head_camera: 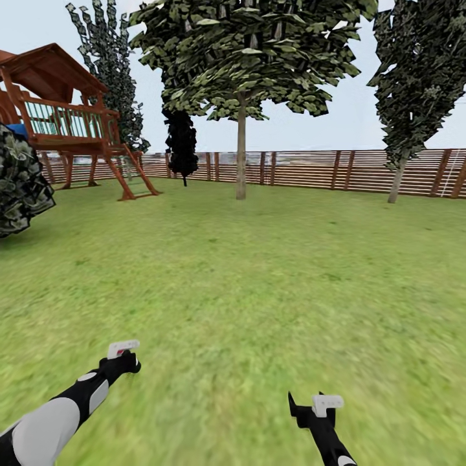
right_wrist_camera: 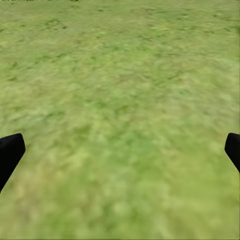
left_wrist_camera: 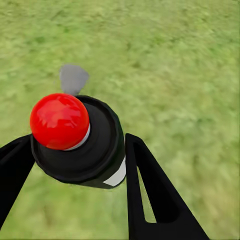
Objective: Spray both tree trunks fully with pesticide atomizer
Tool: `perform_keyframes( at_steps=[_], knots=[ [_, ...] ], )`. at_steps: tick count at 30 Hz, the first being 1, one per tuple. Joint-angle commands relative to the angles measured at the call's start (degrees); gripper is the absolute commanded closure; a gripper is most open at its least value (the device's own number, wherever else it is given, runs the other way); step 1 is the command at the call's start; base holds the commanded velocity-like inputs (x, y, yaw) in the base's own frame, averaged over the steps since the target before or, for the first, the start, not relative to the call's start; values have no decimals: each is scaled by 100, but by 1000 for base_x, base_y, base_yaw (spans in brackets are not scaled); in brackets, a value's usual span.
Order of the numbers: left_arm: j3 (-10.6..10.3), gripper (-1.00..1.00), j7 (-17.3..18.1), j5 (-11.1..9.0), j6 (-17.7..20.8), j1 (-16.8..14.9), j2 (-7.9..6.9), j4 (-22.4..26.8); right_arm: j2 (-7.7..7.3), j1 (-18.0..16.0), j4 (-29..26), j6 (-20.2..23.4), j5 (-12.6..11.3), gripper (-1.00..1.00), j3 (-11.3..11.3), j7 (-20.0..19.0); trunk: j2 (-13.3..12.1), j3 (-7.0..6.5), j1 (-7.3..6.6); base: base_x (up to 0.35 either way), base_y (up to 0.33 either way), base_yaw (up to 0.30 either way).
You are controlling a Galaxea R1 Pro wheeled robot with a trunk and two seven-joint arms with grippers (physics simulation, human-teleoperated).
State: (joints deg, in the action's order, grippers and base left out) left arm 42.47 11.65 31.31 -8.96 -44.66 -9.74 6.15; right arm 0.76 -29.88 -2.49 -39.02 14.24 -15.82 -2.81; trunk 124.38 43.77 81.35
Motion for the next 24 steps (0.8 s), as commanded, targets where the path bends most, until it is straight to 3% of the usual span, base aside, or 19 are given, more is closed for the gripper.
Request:
perform_keyframes(
  at_steps=[1, 24],
  knots=[
    [1, 100, -2, -2, 0, -3, -1, 1, -3, 0, 0, 0, 0, -100, 0, 0, 0, 0, 0, 338, 0, 0],
    [-2, 100, -5, -2, 0, -2, -2, 1, 1, 1, 1, 0, 0, -100, 0, 3, 0, 0, 0, 338, 0, 0]
  ],
)
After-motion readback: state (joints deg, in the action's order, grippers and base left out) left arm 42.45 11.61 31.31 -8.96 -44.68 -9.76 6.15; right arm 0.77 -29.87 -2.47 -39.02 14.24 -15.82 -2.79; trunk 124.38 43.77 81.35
